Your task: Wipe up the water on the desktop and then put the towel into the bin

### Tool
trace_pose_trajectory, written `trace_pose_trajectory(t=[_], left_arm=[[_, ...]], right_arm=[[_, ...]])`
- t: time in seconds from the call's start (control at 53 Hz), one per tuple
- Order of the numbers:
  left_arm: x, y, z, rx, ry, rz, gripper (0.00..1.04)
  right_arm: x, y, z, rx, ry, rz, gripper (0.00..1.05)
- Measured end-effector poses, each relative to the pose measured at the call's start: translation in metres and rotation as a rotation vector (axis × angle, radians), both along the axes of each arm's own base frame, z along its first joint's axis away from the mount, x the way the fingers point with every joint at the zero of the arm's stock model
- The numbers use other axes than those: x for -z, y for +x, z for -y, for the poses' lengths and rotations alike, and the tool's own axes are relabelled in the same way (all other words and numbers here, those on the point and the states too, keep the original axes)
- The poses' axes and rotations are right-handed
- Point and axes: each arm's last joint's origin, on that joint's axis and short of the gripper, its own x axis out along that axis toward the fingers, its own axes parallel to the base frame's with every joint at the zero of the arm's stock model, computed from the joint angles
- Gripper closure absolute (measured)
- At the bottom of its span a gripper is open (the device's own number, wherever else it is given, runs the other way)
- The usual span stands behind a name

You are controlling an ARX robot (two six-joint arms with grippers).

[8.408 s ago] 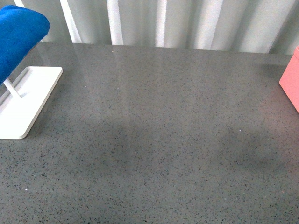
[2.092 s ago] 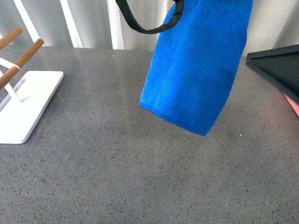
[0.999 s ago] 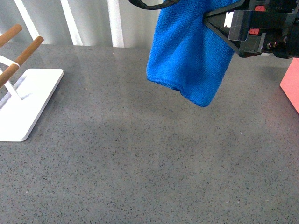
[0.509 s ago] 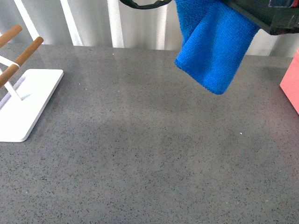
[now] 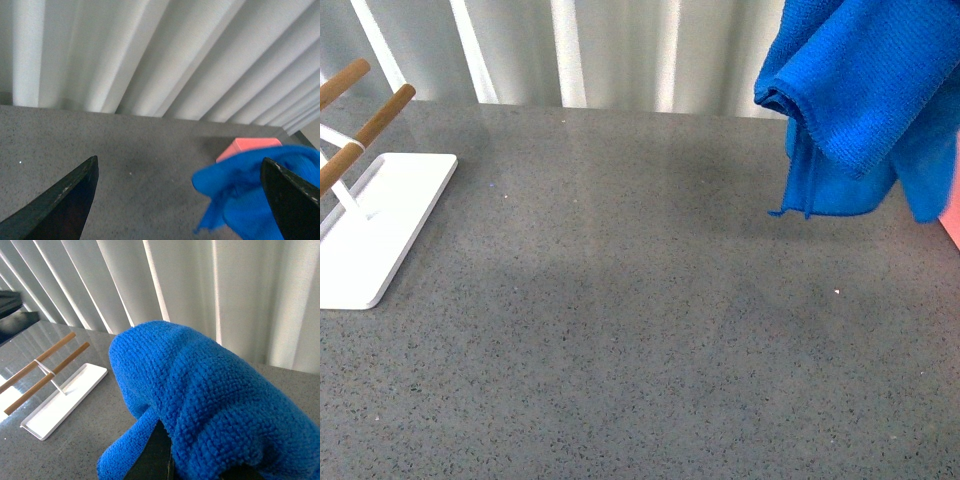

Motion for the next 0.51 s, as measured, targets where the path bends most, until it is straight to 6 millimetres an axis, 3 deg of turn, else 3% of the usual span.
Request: trace_pose_trajectory(t=[0.207, 0.339, 0.415, 0.509], left_arm=[[-0.003, -0.065, -0.019, 0.084, 0.054, 0.042, 0.07], [0.0, -0.111, -0.042, 0.071, 0.084, 0.053, 0.07], [0.003, -0.125, -0.053, 0.043, 0.08, 0.068, 0.07], [0.006, -0.129, -0.059, 0.024, 0.076, 0.072, 0.07]], right_arm=[[0.0, 0.001, 0.005, 0.023, 0.001, -0.003, 1.0], [0.002, 0.002, 0.006, 0.033, -0.001, -0.011, 1.0], [0.004, 0.002, 0.006, 0.032, -0.001, -0.018, 1.0], [0.005, 0.003, 0.005, 0.031, -0.003, -0.022, 1.0]])
